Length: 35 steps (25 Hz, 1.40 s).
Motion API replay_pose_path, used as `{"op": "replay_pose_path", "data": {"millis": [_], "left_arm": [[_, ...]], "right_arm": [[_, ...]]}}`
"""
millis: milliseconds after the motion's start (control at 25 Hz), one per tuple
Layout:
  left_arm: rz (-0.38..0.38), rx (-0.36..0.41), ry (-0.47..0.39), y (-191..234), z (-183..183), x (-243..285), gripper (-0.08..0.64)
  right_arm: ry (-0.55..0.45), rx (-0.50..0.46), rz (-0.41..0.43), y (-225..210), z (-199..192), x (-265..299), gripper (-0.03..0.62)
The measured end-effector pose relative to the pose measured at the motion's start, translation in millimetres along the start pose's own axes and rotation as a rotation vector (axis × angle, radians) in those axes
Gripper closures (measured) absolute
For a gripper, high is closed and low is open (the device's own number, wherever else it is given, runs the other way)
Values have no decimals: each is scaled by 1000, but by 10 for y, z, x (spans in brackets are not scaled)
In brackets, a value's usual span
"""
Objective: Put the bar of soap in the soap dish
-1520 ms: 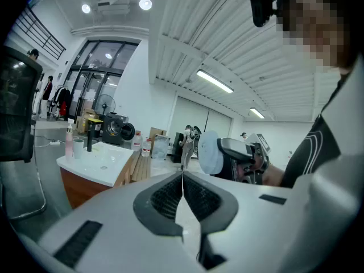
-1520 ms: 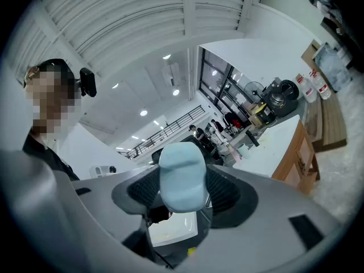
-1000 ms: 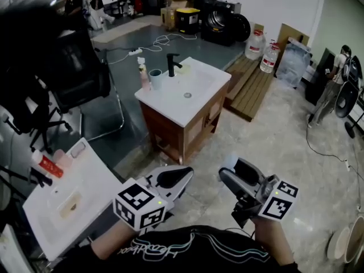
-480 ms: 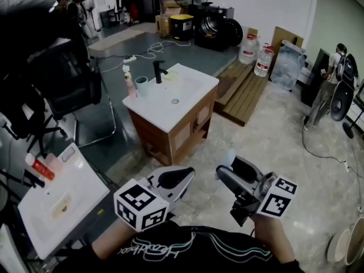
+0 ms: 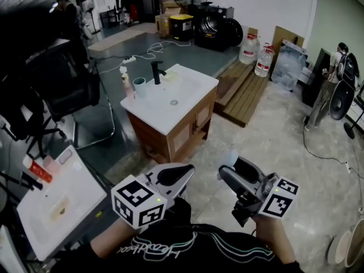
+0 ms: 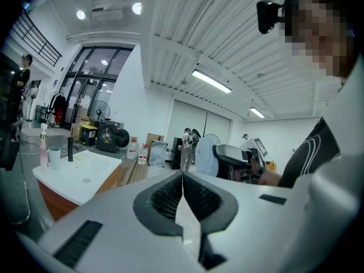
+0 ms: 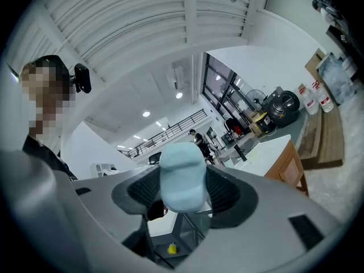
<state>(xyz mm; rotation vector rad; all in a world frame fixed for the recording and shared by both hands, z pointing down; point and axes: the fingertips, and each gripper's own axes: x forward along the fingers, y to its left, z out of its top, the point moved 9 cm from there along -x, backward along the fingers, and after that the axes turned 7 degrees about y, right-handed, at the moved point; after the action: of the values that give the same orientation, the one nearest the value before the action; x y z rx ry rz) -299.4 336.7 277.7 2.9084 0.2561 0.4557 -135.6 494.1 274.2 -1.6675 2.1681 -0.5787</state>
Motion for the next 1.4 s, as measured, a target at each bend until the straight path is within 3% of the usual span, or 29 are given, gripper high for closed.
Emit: {"op": "replay_pose_path", "data": {"millis": [560,1160,1400], "left_arm": [[-23,-42,24,1347,291,830,537],[-42,-119,63,3812,952,1942,537],[-55,-116,46,4554,1216,2248,537]], "right_arm": [[27,16,-28,-1167,467,852,321],[68,76,-87,-3046,1347,2581,321],[80,79,-106,-3565,1618,3125,321]]}}
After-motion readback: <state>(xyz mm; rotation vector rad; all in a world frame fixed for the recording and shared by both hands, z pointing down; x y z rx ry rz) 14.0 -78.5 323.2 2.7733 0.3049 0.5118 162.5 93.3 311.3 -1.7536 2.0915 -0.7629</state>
